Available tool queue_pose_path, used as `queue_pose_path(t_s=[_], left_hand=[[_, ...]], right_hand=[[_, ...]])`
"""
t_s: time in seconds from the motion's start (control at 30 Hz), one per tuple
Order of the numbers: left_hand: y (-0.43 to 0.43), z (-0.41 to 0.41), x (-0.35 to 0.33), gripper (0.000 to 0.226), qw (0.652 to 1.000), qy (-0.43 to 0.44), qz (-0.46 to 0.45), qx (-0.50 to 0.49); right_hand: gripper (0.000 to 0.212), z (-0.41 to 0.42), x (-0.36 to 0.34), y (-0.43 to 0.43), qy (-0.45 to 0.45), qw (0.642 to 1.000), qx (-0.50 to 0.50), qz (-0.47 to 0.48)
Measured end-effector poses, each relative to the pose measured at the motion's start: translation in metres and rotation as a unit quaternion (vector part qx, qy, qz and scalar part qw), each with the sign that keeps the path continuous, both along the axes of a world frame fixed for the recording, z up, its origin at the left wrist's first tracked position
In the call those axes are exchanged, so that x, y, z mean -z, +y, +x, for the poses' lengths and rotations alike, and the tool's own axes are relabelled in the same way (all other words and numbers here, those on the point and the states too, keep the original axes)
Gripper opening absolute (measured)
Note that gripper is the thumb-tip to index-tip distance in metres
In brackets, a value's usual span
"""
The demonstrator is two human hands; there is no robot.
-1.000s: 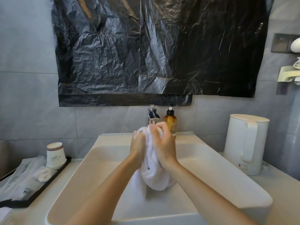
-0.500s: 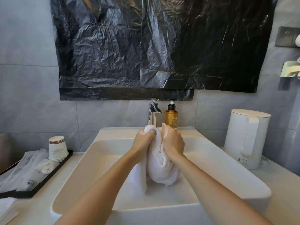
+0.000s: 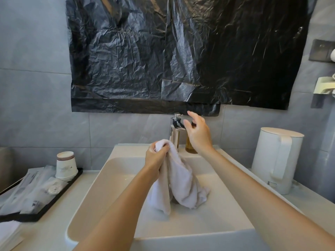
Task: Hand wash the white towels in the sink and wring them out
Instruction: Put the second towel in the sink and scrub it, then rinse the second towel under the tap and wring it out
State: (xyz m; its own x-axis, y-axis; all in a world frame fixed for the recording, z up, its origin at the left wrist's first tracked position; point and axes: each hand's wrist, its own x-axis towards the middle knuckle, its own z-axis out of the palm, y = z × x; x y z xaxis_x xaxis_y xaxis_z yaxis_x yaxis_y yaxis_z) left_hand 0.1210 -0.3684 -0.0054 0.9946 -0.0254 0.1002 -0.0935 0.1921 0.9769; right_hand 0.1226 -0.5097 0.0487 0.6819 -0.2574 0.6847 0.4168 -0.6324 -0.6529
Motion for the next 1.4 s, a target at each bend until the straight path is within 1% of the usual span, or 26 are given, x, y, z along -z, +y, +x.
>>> queue_pose_path(t_s=[0.07, 0.13, 0.2, 0.33, 0.47, 0.63, 0.8, 0.93, 1.0, 1.1, 1.13, 1.2, 1.23, 1.3, 1.33, 1.37, 1.4], left_hand=[[-0.001, 0.0, 0.0, 0.033, 1.0, 0.004, 0.0, 0.011], [-0.002, 0.0, 0.0, 0.032, 1.0, 0.002, -0.004, 0.013], [-0.002, 0.001, 0.002, 0.032, 1.0, -0.006, -0.011, 0.013], [-0.007, 0.0, 0.004, 0.028, 0.999, -0.023, -0.025, 0.02], [-0.01, 0.002, 0.005, 0.023, 0.999, -0.029, -0.025, 0.032], [-0.009, 0.003, 0.006, 0.025, 0.999, -0.03, -0.026, 0.035], [-0.011, 0.005, 0.007, 0.032, 0.999, -0.035, -0.014, 0.032], [-0.011, 0.004, 0.008, 0.026, 0.998, -0.042, -0.01, 0.035], [-0.01, 0.005, 0.008, 0.023, 0.998, -0.046, -0.011, 0.033], [-0.009, 0.004, 0.008, 0.026, 0.998, -0.05, -0.01, 0.029], [-0.009, 0.004, 0.008, 0.029, 0.998, -0.05, -0.009, 0.028], [-0.008, 0.004, 0.011, 0.036, 0.998, -0.051, -0.001, 0.02], [-0.007, 0.004, 0.011, 0.039, 0.999, -0.051, 0.015, 0.007], [-0.004, 0.005, 0.012, 0.044, 0.997, -0.047, 0.055, -0.019], [-0.003, 0.005, 0.012, 0.044, 0.997, -0.049, 0.058, -0.025], [-0.002, 0.005, 0.012, 0.043, 0.997, -0.056, 0.05, -0.031], [-0.001, 0.006, 0.013, 0.041, 0.996, -0.065, 0.038, -0.043]], right_hand=[[0.043, 0.012, -0.021, 0.004, 0.008, 0.996, 0.003, -0.087], [0.043, 0.025, -0.033, 0.004, 0.027, 0.983, 0.017, -0.181], [0.04, 0.036, -0.036, 0.002, 0.039, 0.972, 0.025, -0.229], [0.035, 0.042, -0.041, -0.003, 0.023, 0.968, 0.016, -0.249], [0.034, 0.047, -0.039, -0.007, 0.015, 0.957, 0.039, -0.287], [0.028, 0.058, -0.05, 0.0, -0.015, 0.964, 0.062, -0.259], [0.029, 0.065, -0.052, 0.001, -0.016, 0.965, 0.064, -0.253], [0.034, 0.059, -0.046, -0.001, -0.03, 0.983, 0.009, -0.183], [0.035, 0.051, -0.036, -0.004, -0.055, 0.986, 0.011, -0.159], [0.031, 0.034, -0.014, -0.007, -0.1, 0.988, 0.038, -0.114], [0.028, 0.028, -0.006, -0.008, -0.117, 0.989, 0.046, -0.08], [0.015, 0.018, 0.012, -0.007, -0.131, 0.989, 0.068, 0.006], [0.009, 0.015, 0.022, -0.005, -0.116, 0.989, 0.077, 0.044], [0.008, 0.012, 0.042, -0.002, -0.037, 0.992, 0.076, 0.094], [0.01, 0.011, 0.051, -0.001, 0.017, 0.992, 0.054, 0.11], [0.015, 0.012, 0.058, 0.0, 0.079, 0.988, 0.007, 0.133], [0.022, 0.011, 0.062, 0.001, 0.149, 0.975, -0.057, 0.154]])
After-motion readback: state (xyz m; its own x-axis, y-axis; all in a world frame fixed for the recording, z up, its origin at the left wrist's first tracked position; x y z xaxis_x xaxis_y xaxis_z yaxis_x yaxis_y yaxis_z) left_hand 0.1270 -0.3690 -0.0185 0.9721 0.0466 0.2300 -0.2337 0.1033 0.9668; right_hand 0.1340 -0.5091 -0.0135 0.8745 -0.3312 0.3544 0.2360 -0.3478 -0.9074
